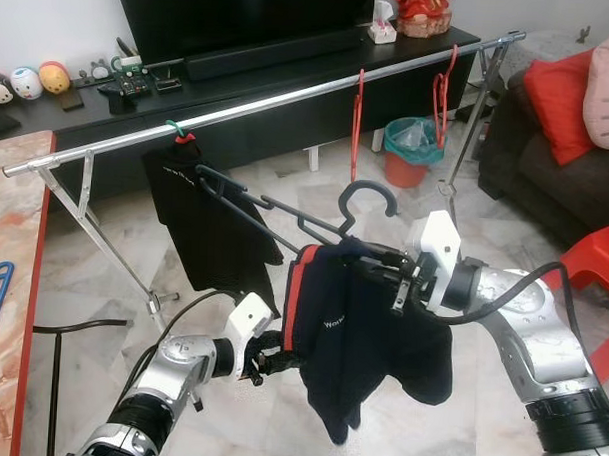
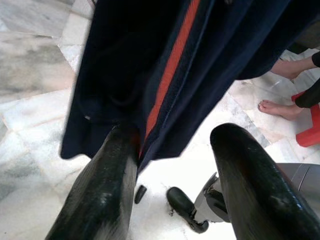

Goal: Hang hanger

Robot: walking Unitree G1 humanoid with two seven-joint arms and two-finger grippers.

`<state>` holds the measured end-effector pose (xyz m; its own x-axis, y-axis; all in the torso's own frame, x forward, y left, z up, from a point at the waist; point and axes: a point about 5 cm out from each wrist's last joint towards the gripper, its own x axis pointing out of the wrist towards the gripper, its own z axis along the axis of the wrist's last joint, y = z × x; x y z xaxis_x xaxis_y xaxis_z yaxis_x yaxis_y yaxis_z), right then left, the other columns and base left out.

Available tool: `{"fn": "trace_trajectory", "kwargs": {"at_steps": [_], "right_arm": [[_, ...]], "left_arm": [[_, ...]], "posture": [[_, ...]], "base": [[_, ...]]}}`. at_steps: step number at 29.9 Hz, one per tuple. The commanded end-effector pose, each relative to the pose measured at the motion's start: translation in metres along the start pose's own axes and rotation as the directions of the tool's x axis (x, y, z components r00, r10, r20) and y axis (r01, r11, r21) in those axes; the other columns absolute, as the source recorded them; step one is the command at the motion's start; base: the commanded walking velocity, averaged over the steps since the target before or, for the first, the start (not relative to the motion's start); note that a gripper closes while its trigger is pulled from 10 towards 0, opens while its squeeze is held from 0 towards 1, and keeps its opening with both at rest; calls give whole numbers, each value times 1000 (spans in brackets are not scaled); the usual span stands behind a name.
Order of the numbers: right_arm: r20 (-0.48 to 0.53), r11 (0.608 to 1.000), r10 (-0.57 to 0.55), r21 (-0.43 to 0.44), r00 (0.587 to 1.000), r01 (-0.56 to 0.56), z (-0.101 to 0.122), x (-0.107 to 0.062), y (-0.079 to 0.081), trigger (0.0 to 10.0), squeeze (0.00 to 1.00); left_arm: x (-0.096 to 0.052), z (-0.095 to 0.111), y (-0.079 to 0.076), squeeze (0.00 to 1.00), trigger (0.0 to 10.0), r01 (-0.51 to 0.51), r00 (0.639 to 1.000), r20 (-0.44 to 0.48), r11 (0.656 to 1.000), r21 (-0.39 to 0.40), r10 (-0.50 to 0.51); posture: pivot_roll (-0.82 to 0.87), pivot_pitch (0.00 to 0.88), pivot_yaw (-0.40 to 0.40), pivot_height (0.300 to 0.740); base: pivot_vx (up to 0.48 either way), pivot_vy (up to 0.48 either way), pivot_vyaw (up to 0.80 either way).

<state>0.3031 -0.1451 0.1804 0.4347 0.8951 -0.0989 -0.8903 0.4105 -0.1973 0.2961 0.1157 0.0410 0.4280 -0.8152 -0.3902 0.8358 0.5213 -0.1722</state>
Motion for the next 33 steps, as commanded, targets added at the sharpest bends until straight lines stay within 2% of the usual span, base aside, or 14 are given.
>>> {"fn": "trace_trajectory", "kwargs": {"at_steps": [1,5,12,13,14,33], "right_arm": [[52,999,23,-44,998,-21,17,5,1,10000,0],[57,999,36,-40,998,-34,18,6,3,10000,0],[59,999,43,-35,997,-41,19,6,4,10000,0],[60,998,45,-34,997,-43,19,7,5,10000,0],[61,998,47,-33,997,-45,19,7,5,10000,0],[54,998,48,-32,997,-47,16,6,8,10000,0]], "left_arm": [[0,0,1,0,10000,-8,1000,-13,1000,7,8],[2,4,5,0,10000,-60,998,-2,998,14,61],[2,5,7,0,10000,-85,996,3,996,14,85],[2,5,7,0,9451,-86,996,3,996,13,86],[2,5,7,0,0,-86,996,3,996,11,86],[1,3,3,0,0,-24,1000,16,1000,2,24]], "posture": [[-84,41,62,740],[-87,39,63,740],[-88,39,63,740],[-88,39,63,740],[-86,35,63,740],[-87,0,64,740]], "base": [[0,0,0],[0,0,0],[0,0,0],[0,0,0],[0,0,0],[0,0,0]]}}
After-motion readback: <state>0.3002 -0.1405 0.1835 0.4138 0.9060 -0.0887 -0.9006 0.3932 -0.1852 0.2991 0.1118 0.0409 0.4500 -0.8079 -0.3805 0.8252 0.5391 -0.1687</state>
